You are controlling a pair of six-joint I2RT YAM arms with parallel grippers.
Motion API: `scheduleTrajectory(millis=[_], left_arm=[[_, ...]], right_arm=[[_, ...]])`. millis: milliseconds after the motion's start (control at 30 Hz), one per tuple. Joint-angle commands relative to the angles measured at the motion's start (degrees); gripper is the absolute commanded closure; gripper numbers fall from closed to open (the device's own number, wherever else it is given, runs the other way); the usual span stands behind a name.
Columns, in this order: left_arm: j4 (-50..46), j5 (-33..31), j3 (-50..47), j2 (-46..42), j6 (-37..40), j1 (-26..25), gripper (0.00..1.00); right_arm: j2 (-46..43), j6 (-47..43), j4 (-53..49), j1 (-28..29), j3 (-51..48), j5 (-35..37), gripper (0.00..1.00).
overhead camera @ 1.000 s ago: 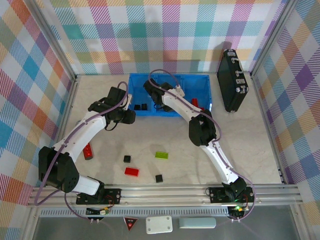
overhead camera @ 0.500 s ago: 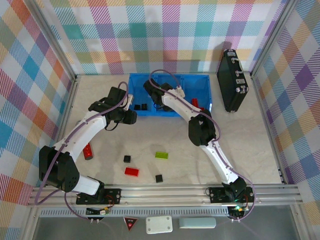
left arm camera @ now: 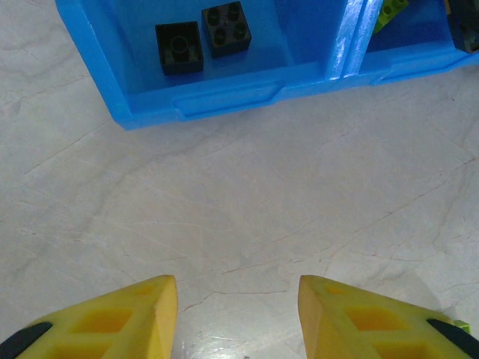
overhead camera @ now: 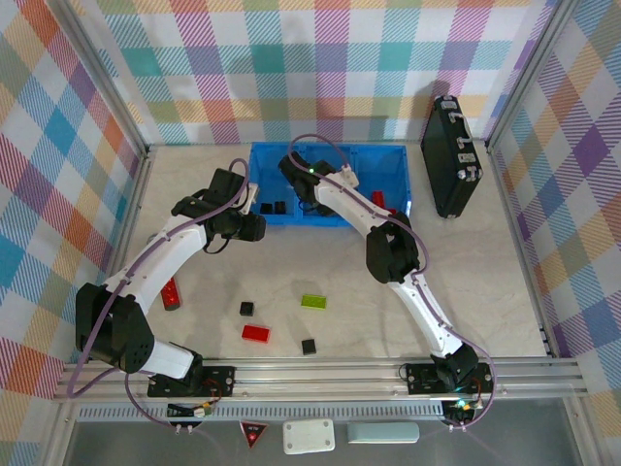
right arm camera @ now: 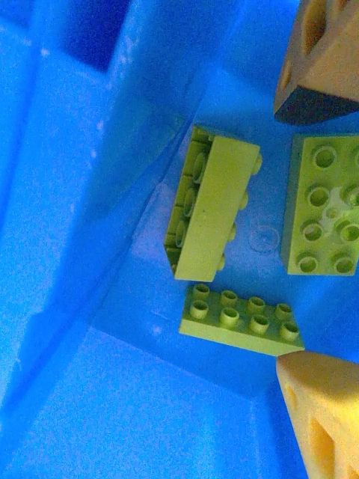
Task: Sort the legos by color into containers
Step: Place the lego in the container, then pick up the lego from the bottom-center of the table.
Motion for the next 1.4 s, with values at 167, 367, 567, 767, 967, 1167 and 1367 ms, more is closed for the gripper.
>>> scheduleTrajectory(millis=[167, 367, 567, 767, 967, 1167, 1367], left_arm=[[-0.34, -0.95, 0.30, 0.97, -0.03, 0.65, 0.53], [-0.58, -1.95, 0.56, 1.37, 0.47, 0.65, 0.53], [-1.11, -3.29, 0.93, 2.44, 0.75, 0.65, 0.53], [-1.71, -5.83, 1.58, 3.47, 1.32, 0.89, 0.53], [-1.45, -5.16, 1.79, 3.99, 0.78, 3.60, 0.53], [-1.39, -3.42, 2.21, 4.44, -0.08, 7.44, 0.53], [-1.63, -2.50, 2.60, 4.19, -0.32, 11.44, 0.53]], right_arm=[[-8.39, -11.28, -0.50, 1.15, -1.57, -5.59, 0.21], [-12.82, -17.92, -1.56, 1.15, -4.88, -8.58, 0.21], [-18.03, -29.67, -2.59, 1.21, -9.25, -11.00, 0.22], [-23.23, -44.10, -1.70, 1.22, -16.83, -18.68, 0.22], [-25.50, -58.15, -3.79, 2.30, -21.10, -25.77, 0.22], [-28.45, -72.77, -2.53, 5.19, -28.20, -32.80, 0.21], [-31.14, -81.50, -0.24, 9.30, -35.18, -37.81, 0.22]])
